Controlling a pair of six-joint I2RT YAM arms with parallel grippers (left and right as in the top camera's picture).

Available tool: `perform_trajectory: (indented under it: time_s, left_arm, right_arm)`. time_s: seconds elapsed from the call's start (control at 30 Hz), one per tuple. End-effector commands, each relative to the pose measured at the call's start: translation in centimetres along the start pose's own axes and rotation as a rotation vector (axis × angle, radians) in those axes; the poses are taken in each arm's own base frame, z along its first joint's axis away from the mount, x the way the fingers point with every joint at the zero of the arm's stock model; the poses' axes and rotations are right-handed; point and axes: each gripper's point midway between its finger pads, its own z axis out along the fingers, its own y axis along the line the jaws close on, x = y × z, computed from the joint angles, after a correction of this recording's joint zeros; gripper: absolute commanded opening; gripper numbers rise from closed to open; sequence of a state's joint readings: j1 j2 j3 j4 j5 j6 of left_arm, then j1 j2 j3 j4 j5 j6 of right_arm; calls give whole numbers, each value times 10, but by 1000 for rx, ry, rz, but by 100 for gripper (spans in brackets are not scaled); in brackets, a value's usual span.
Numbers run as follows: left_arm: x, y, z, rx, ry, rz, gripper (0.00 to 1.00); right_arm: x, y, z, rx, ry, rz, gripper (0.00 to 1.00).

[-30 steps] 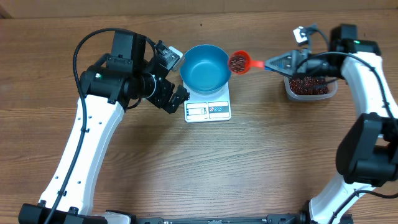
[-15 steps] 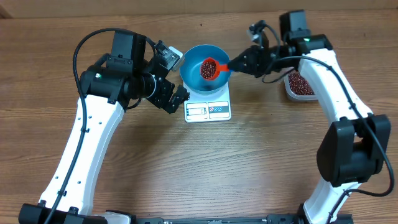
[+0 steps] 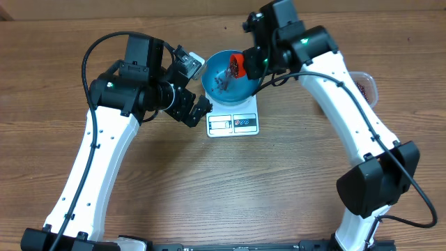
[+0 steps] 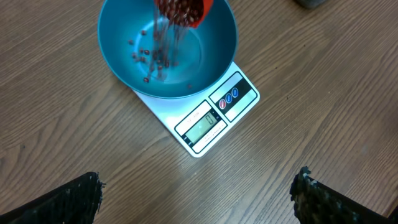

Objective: Scoop item into bowl and weigh 150g on scale
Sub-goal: 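Tilt the scoop with the right gripper to pour beans into the bowl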

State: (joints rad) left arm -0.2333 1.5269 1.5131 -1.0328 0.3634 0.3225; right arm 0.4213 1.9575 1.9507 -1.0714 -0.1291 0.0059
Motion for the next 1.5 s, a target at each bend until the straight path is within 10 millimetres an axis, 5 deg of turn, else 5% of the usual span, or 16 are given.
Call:
perform_trajectory:
  time_s: [0.0,0.6,1.17,1.33,1.47]
  left_arm:
    - [0,-1,-7,-8,-14,24,100]
    - [0,-1,-7,-8,-14,24,99]
    - [0,-1,-7,-8,-14,24,100]
    - [0,0,-7,-12,-13,24,100]
    - [0,0,-7,-12,-13,24,99]
  right_arm:
    - [-15,-3,-16,137,-66,-48,4]
    - [-26,16,-46,313,-150,-196,4]
    - [-23,27,-43,259,-140,-221,4]
    - [-22,16,-46,151,-128,-161,4]
    - [-23,-10,-73,58,-149,-79,4]
